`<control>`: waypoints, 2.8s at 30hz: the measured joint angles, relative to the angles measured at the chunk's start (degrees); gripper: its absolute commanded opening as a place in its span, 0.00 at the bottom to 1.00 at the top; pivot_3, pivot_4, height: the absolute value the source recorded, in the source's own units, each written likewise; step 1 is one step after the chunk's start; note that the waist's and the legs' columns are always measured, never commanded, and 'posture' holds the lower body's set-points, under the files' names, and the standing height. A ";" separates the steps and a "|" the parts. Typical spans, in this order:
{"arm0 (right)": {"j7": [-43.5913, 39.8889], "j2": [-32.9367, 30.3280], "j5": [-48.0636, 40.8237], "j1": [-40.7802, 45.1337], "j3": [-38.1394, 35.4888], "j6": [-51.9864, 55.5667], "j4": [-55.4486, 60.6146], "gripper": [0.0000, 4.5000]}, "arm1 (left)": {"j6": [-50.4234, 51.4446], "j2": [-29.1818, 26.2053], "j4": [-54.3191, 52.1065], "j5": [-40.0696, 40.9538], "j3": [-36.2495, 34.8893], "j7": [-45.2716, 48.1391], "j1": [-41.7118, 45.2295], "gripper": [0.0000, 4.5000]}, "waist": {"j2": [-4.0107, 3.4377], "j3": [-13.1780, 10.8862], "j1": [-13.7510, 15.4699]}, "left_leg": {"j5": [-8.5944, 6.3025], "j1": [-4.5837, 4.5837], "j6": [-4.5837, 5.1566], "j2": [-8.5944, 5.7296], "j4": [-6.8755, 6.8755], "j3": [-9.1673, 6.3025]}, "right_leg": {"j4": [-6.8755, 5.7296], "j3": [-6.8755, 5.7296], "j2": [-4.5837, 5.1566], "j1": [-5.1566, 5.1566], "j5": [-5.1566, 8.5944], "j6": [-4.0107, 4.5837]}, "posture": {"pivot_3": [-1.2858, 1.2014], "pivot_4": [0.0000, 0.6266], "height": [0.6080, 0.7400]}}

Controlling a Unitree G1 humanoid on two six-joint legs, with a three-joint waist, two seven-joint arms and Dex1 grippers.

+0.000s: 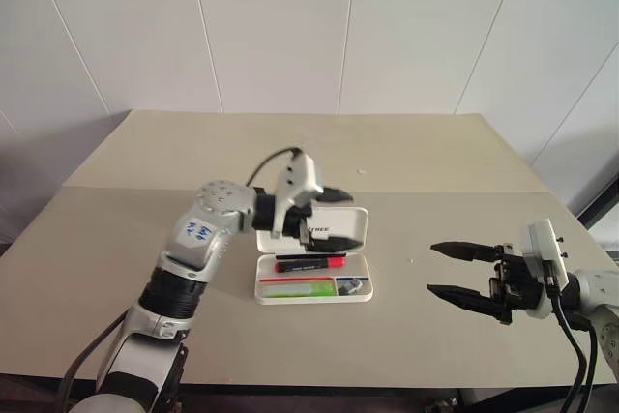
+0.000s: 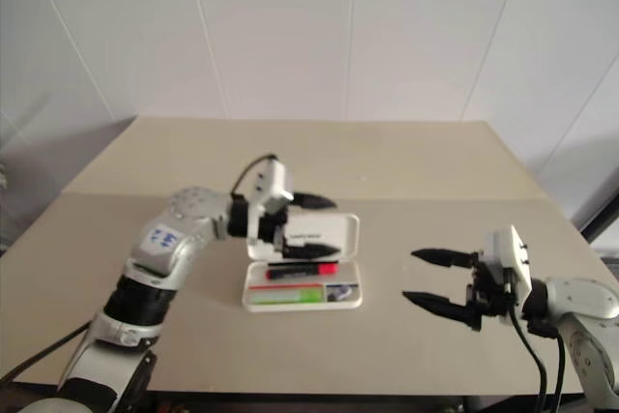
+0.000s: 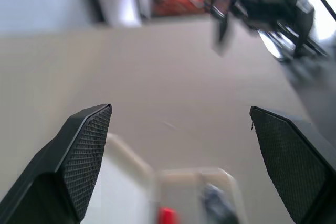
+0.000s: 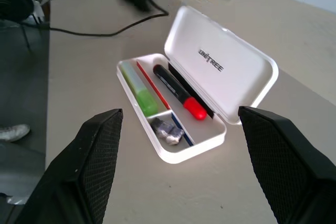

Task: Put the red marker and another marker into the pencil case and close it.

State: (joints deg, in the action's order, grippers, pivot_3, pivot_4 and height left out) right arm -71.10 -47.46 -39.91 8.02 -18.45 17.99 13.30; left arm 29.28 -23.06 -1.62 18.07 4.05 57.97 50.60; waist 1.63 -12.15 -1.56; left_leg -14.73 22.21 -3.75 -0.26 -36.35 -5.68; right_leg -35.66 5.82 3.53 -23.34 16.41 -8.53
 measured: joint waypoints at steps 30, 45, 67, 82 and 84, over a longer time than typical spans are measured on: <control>-5.12 -0.03 0.42 7.28 2.34 -0.46 -7.13 1.00 | -20.79 -15.26 37.68 1.74 -12.15 11.75 1.57 0.01 | 0.00 0.00 -0.19 | 0.02 0.00 0.04 0.00 0.08 0.02 | -0.11 -0.02 -0.01 -0.09 -0.01 0.03 | 0.52 0.24 1.00; -5.20 0.43 0.88 8.86 2.99 -0.60 -8.17 1.00 | -25.29 -14.96 64.11 -5.70 -7.25 21.28 12.27 0.01 | 0.00 0.00 0.05 | 0.03 0.06 0.06 -0.02 0.01 -0.02 | -0.15 -0.04 0.00 -0.11 0.00 0.03 | 0.52 0.24 1.00; -16.34 -1.28 1.12 22.45 3.43 -7.22 -33.29 1.00 | -25.70 -7.69 74.25 -12.77 -5.37 27.65 18.51 0.01 | -0.01 -0.01 -0.20 | 0.06 0.09 0.09 -0.03 0.16 0.02 | -0.13 -0.04 0.01 -0.20 0.00 0.01 | 0.52 0.24 1.00; -16.74 -3.90 -2.40 24.26 9.57 -10.86 -36.78 1.00 | -24.11 -12.04 57.90 -3.24 16.80 28.11 15.05 0.01 | -0.02 -0.02 -0.47 | 0.06 0.08 0.09 -0.02 0.14 0.01 | -0.20 0.01 0.01 -0.21 0.01 0.01 | 0.52 0.24 1.00; -16.77 -4.48 -3.60 24.27 9.73 -11.29 -37.24 1.00 | -24.41 -13.17 54.84 -1.81 20.03 28.11 14.25 0.01 | -0.03 -0.02 -0.42 | 0.06 0.07 0.09 -0.02 0.14 0.01 | -0.19 0.01 0.01 -0.20 0.01 0.02 | 0.52 0.24 1.00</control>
State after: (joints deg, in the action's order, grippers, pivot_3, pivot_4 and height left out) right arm -87.87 -51.94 -43.51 32.29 -8.73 6.71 -23.95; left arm 4.87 -36.23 53.22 16.26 24.08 86.08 64.85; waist 1.60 -12.18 -1.98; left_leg -14.67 22.28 -3.67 -0.28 -36.21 -5.67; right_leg -35.84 5.83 3.54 -23.54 16.42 -8.51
